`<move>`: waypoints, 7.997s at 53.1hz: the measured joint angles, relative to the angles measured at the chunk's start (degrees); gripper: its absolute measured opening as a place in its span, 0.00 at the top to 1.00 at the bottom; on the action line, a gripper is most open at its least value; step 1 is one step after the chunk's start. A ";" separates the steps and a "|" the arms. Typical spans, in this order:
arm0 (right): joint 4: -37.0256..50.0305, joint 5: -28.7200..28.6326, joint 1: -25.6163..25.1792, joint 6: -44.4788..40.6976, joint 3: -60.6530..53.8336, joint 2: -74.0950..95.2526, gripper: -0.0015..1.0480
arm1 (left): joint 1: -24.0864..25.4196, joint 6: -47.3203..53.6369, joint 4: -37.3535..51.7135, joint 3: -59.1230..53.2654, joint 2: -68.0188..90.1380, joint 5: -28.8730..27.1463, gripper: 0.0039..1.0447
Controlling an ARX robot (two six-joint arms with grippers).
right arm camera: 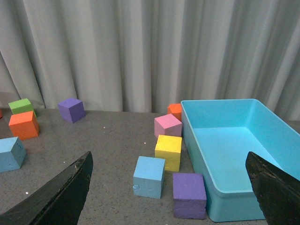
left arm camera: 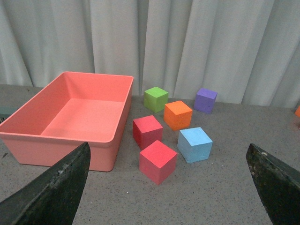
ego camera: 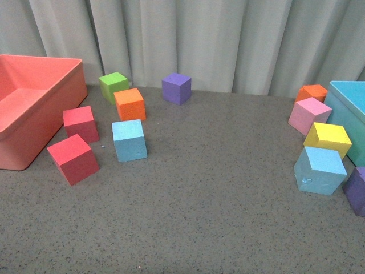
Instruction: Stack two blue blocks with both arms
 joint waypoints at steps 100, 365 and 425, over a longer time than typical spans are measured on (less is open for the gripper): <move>15.23 5.49 1.70 7.41 34.99 88.26 0.09 | 0.00 0.00 0.00 0.00 0.00 0.02 0.06; 53.02 0.52 0.17 0.02 3.34 57.22 0.99 | 0.00 0.00 0.00 0.00 -0.02 0.00 0.06; 16.59 0.17 0.11 0.02 -0.02 16.26 0.99 | 0.00 0.00 0.00 0.00 -0.02 0.00 0.06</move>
